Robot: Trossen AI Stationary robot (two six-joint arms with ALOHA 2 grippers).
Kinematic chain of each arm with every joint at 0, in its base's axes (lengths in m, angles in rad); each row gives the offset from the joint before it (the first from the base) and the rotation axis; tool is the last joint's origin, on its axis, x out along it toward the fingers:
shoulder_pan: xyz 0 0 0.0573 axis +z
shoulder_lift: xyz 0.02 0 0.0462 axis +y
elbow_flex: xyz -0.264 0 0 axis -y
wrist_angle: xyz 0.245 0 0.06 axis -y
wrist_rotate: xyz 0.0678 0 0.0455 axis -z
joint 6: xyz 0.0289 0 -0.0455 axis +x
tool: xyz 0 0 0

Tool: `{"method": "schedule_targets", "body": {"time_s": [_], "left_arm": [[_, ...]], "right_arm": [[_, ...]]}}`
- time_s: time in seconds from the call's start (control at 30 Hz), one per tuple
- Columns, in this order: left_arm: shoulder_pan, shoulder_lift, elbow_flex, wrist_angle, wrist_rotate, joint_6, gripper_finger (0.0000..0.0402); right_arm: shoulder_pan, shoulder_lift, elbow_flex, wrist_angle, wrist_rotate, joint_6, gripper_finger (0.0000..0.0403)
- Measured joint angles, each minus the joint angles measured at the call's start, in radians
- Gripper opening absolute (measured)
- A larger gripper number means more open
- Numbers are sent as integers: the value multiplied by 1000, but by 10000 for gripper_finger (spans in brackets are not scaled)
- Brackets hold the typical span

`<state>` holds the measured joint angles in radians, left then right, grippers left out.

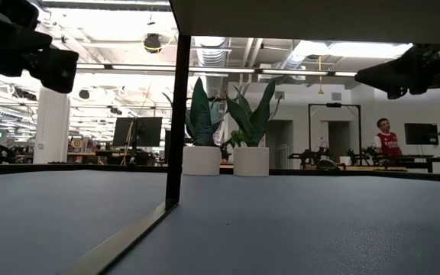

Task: Place and stack bowls onto a shelf
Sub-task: Return to Home Position

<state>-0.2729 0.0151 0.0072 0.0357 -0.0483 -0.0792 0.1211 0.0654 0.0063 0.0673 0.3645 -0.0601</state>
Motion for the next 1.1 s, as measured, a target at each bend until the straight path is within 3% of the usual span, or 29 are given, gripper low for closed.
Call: {"method": "schedule_targets", "body": {"time_s": [0.37, 0.53, 0.63, 0.77, 1.1], "left_arm": [[0, 0, -1, 0, 0, 7, 175], [17, -7, 43, -8, 268, -273, 175], [16, 0, 45, -18, 314, -401, 175], [17, -1, 47, -63, 299, -478, 175], [17, 3, 57, -154, 196, -483, 175]], "right_arm": [[0, 0, 0, -1, 0, 0, 106], [0, 0, -1, -3, 0, 2, 106], [0, 0, 0, -3, 1, 2, 106], [0, 0, 0, -3, 1, 2, 106], [0, 0, 0, -3, 2, 0, 106]]}}
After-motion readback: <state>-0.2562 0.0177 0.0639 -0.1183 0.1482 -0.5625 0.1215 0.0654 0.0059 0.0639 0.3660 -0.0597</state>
